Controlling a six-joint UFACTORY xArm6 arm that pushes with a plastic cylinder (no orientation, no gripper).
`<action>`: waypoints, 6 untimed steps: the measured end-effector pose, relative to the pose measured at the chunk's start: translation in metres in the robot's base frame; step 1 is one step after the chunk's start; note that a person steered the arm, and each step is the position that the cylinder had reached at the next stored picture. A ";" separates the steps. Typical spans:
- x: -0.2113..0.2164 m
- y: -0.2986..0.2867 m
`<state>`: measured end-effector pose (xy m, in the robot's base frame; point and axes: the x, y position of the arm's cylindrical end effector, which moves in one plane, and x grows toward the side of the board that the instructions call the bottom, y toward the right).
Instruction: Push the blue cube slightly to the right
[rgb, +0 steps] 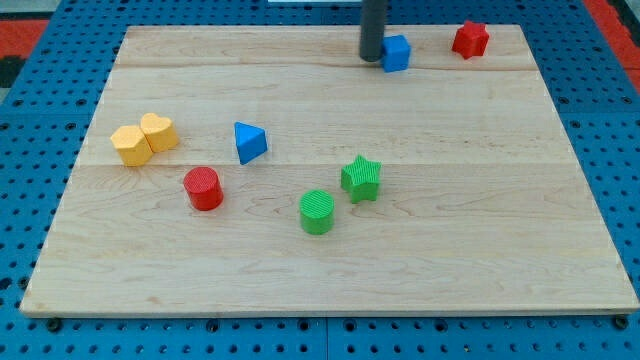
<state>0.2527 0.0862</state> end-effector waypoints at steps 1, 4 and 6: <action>-0.003 0.025; 0.016 0.049; 0.030 0.039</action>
